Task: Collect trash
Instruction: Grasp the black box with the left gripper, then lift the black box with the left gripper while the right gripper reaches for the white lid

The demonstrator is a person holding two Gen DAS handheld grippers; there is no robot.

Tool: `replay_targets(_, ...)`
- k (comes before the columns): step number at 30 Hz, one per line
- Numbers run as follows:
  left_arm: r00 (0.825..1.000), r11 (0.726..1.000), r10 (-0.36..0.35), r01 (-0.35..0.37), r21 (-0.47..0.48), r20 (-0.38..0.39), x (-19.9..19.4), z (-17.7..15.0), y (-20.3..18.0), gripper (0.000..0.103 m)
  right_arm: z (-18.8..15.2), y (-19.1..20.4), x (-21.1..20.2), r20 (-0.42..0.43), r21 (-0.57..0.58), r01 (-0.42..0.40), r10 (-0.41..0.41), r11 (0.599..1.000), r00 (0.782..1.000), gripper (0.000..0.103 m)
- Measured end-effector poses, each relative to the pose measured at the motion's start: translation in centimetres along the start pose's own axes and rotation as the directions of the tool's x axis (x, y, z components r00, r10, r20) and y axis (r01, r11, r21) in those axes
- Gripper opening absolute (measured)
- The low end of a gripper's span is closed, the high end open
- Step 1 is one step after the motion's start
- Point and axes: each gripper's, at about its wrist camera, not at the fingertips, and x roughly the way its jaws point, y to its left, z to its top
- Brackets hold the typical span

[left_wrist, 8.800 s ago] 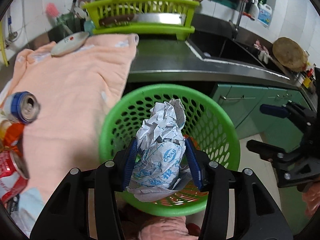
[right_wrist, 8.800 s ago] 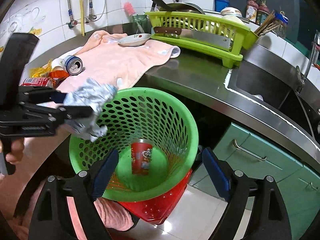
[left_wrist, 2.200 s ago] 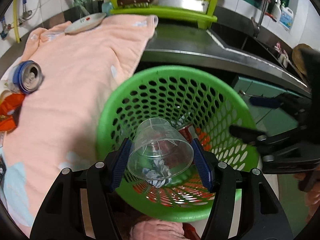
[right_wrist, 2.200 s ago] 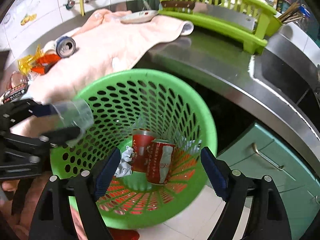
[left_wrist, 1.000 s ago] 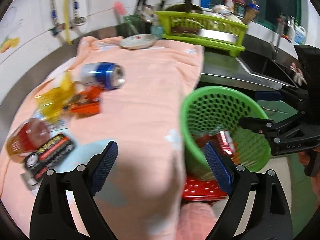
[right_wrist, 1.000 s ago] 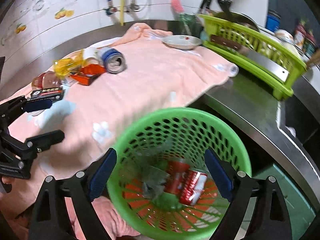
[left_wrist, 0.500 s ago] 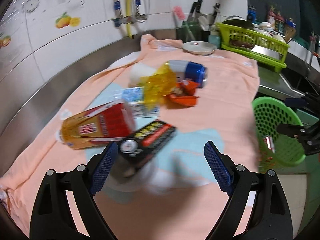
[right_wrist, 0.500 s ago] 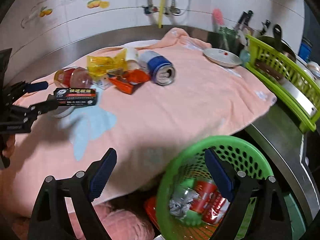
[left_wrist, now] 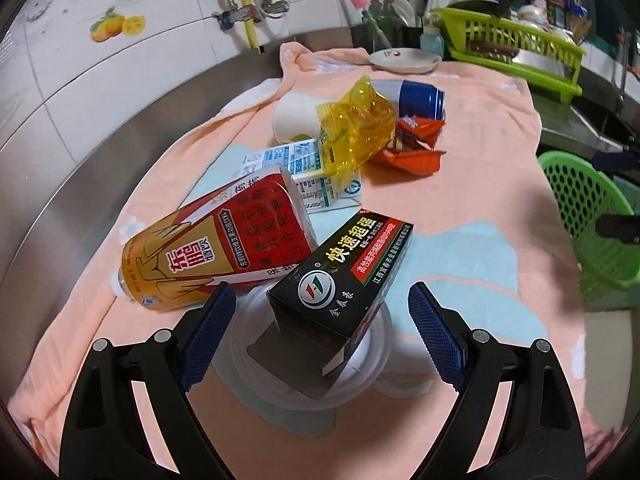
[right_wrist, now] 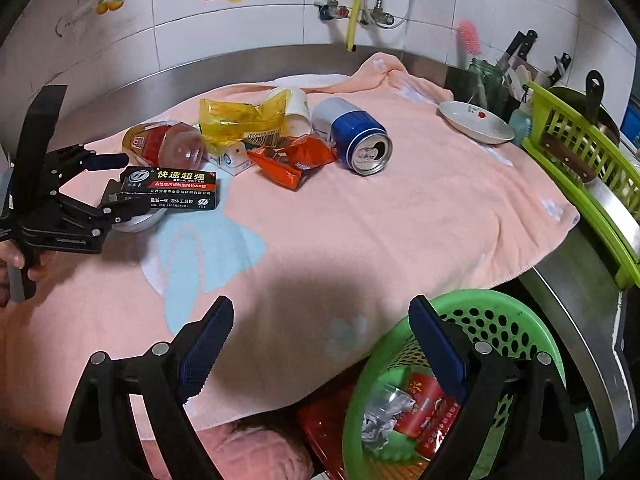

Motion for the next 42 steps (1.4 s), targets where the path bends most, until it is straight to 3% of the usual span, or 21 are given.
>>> replay_targets(3,1.0,1.0,0.0,0.0,0.012,-0.003,0.3,-0.1,0.0,0.086,0.2,0.2,0.4,-0.004,-0.001,-0.006,0.006,1.0,1.0,0.086)
replay_targets(11,0.999,0.999,-0.027,0.028,0.042,-0.019,1.1,-0.2,-0.3,0.06,0.4,0.7,1.3,-0.012,-0.012,-0.022,0.021,1.0,1.0,0.086)
replay_targets(19,1.0,0.997,-0.025,0.024,0.076,0.017,0.0,-0.7,-1.0,0.057,0.7,1.3,1.3,-0.008,-0.02,-0.033,0.033,0.999,0.999,0.086)
replay_targets(30,0.993,0.999,-0.045,0.045,-0.002,0.106,-5.3,-2.7,0.8,0.056,1.3,3.9,2.0,-0.009,-0.056,-0.086,0.086,0.995,0.996,0.086)
replay_targets(42,0.98,0.992,0.048,-0.024,-0.125,0.192,-10.9,-4.9,5.7,0.056,3.1,11.7,6.1,-0.035,-0.112,-0.244,0.241,0.963,0.97,0.086)
